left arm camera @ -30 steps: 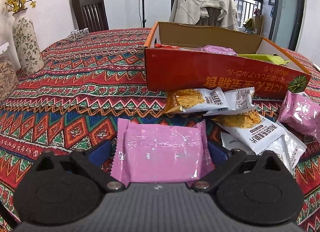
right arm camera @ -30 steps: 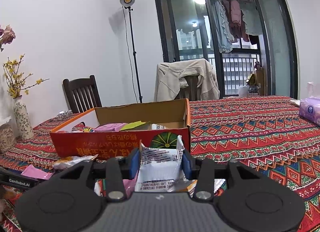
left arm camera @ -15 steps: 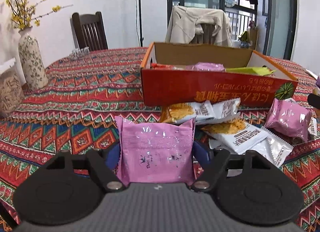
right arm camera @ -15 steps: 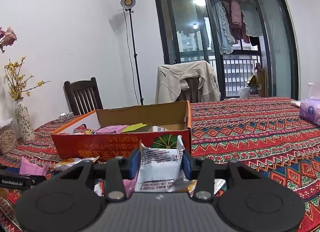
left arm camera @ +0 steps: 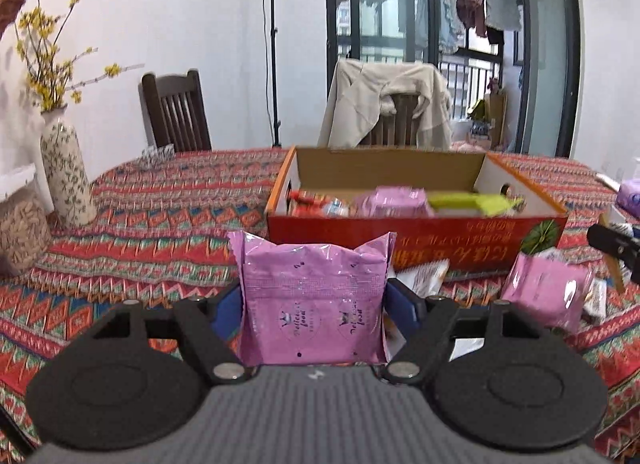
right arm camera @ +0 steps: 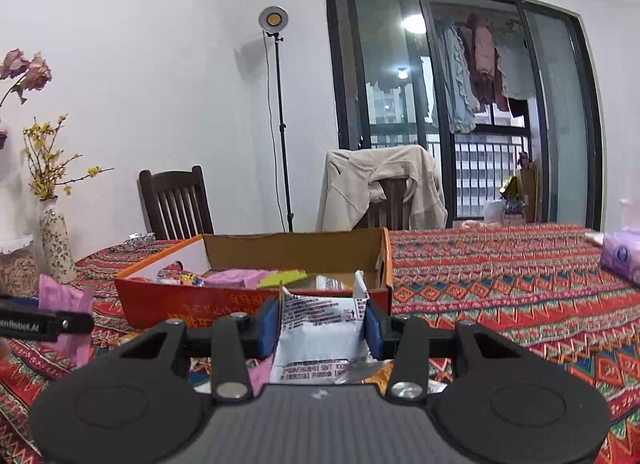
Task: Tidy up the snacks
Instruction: 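Carry both packets over the box with both grippers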
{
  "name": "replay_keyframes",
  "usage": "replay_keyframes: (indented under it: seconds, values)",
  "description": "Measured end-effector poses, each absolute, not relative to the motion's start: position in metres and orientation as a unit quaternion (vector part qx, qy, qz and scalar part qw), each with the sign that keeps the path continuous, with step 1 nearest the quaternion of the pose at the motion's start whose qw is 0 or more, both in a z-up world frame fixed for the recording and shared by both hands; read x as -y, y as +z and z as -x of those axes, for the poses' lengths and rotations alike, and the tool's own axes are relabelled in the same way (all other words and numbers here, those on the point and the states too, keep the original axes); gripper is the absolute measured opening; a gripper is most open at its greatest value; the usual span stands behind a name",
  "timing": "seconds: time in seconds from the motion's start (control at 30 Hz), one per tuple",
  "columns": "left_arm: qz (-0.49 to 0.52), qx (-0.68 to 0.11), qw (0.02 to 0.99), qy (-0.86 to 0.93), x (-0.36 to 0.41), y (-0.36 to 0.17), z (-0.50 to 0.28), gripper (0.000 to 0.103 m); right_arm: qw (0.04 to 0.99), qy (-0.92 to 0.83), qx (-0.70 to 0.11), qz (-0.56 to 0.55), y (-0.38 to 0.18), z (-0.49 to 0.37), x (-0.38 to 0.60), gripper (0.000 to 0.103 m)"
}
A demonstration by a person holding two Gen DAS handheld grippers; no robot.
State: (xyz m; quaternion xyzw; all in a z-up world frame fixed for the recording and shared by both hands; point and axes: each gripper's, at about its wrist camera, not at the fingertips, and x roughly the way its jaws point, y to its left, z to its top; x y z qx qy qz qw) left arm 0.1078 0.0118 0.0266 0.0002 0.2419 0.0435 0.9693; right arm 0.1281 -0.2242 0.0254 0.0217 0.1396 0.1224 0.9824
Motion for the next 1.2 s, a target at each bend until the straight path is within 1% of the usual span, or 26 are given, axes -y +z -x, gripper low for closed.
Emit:
replay_keyframes:
  seconds: [0.3, 0.67, 0.97, 1.1, 1.2]
  values:
    - [-0.002, -0.21, 0.977, 0.028, 0.003, 0.054, -0.133, 0.075, 0.986, 0.121, -0.111, -0.004, 0.064, -0.146, 0.215, 0.042]
    - [0.016, -0.187, 0.982, 0.027, 0.017, 0.073, -0.19, 0.075, 0.986, 0.123, -0.109, 0.004, 0.09, -0.207, 0.193, 0.042]
    - [0.043, -0.181, 0.981, 0.047, 0.017, 0.067, -0.245, 0.075, 0.985, 0.11, -0.13, 0.013, 0.079, -0.273, 0.17, 0.042]
    - [0.042, -0.181, 0.981, 0.052, 0.014, 0.05, -0.259, 0.075, 0.985, 0.103, -0.136, 0.018, 0.068, -0.289, 0.168, 0.042]
    - [0.037, -0.195, 0.979, 0.051, 0.012, 0.038, -0.267, 0.075, 0.983, 0.106, -0.148, 0.011, 0.062, -0.293, 0.171, 0.042]
